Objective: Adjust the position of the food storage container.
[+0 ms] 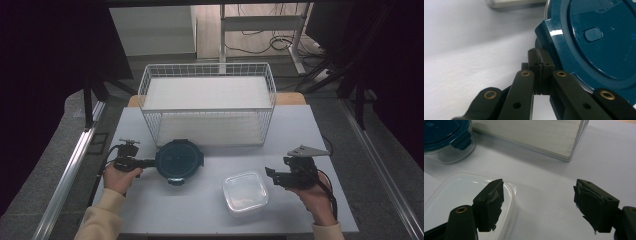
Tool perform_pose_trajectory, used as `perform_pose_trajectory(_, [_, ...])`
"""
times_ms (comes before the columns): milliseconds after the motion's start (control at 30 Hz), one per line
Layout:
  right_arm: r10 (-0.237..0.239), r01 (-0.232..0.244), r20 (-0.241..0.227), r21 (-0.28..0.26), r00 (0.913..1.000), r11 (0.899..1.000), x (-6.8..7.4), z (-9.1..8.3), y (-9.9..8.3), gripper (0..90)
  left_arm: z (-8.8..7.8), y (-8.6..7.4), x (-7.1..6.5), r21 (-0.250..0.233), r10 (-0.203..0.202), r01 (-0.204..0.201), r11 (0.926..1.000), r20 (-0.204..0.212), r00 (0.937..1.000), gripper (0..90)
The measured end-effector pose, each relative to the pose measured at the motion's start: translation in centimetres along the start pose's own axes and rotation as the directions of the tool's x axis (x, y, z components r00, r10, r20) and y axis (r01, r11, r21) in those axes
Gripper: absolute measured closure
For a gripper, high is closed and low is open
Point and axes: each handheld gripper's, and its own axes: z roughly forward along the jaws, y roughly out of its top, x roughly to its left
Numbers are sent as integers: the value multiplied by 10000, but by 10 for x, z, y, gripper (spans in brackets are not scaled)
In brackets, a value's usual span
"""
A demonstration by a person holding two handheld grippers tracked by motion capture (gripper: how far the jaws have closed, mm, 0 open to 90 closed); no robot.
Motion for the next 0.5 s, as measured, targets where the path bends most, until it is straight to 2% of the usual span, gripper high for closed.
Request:
perform_pose_trajectory(133, [75, -75, 39, -8, 10000, 10000, -2, 0, 0, 238, 6, 2, -8, 5, 84, -84, 10000, 260, 9996, 900])
perform_pose_trajectory(267, [58, -58, 49, -25, 10000, 10000, -1, 0, 0, 238, 7, 2, -12, 35, 217, -218, 9998, 83, 9997, 900])
perform_pose_trajectory(500, [84, -85, 82, 24, 9999, 10000, -2, 3, 0, 238, 8, 1, -16, 37, 315, -316, 9995, 189, 9993, 900])
